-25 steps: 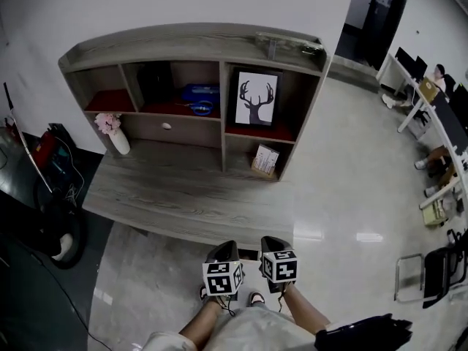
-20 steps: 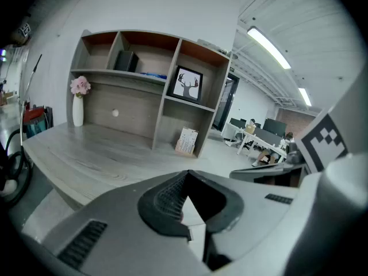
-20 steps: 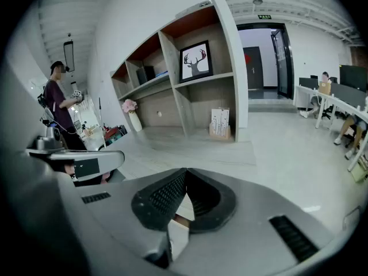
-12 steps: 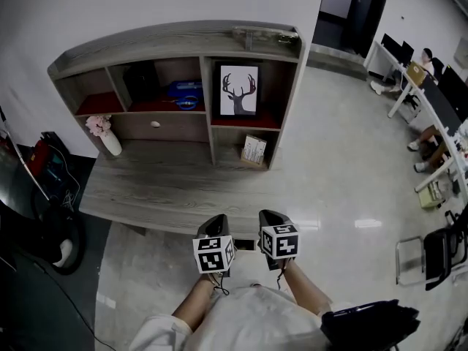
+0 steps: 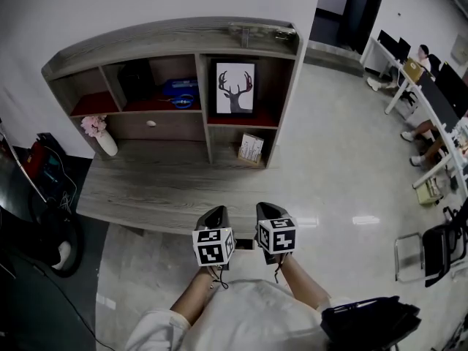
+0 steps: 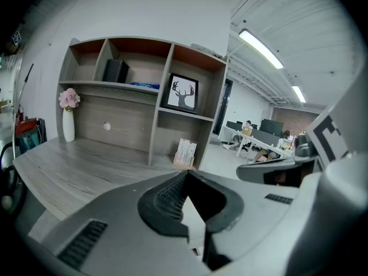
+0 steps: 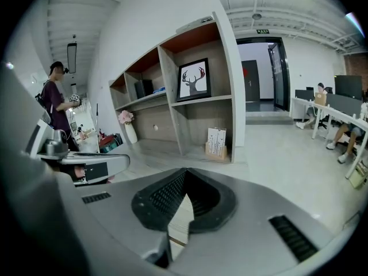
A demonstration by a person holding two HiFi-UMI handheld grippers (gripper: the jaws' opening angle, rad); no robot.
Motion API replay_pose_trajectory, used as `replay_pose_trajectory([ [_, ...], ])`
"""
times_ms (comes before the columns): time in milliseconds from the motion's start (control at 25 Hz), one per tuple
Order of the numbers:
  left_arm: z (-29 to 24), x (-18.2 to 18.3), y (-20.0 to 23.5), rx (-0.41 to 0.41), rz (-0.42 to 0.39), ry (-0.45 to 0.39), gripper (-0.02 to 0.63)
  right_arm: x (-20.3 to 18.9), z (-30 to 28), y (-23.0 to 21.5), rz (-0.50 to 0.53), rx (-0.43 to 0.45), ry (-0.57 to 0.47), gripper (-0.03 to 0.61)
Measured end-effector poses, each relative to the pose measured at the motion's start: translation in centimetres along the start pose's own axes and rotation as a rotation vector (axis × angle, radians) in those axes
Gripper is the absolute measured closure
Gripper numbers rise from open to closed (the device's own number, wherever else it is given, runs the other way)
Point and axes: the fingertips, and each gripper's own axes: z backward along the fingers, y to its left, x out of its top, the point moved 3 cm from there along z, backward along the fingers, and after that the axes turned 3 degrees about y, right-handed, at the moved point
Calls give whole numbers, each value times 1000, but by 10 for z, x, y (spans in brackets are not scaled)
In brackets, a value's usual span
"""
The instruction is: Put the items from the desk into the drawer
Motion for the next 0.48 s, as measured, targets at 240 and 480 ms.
replay_pose_trajectory([
  [240,-5,5,3,6,-3,-1,617,3,-3,0,6,1,9,580],
  [480,-5,6,4,5,5,-7,617,4,-2,-2,6,-3,8,580],
])
